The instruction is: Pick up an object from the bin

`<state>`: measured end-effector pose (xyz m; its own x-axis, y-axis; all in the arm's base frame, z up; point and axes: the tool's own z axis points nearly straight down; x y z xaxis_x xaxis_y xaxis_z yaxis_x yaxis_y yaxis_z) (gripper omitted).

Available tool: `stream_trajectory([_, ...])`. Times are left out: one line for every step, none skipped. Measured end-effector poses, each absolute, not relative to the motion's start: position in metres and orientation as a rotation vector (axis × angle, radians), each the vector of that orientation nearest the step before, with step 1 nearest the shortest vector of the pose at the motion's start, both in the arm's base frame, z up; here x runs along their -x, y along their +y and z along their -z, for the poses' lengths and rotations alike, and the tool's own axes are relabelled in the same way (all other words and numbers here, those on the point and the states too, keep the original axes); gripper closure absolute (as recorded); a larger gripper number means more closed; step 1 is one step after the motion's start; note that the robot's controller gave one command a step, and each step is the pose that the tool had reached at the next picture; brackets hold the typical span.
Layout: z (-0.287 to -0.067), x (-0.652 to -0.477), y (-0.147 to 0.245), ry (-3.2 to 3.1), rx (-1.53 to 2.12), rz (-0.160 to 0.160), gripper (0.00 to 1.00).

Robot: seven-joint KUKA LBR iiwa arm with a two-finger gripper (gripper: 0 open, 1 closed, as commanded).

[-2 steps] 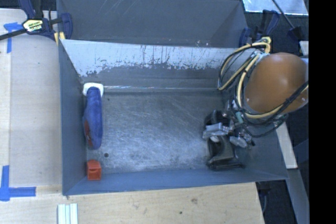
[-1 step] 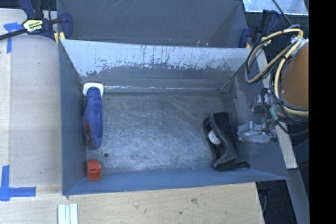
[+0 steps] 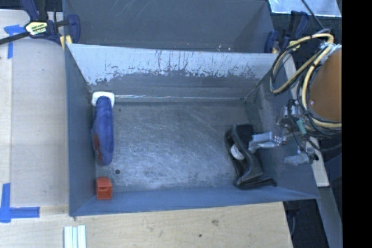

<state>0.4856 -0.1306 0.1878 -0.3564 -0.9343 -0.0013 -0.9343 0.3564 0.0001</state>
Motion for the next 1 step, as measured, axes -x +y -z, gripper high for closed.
stream_trajectory([-0.0848, -0.5174, -0.1277, 2.444, 1.961, -0.003, 0.0])
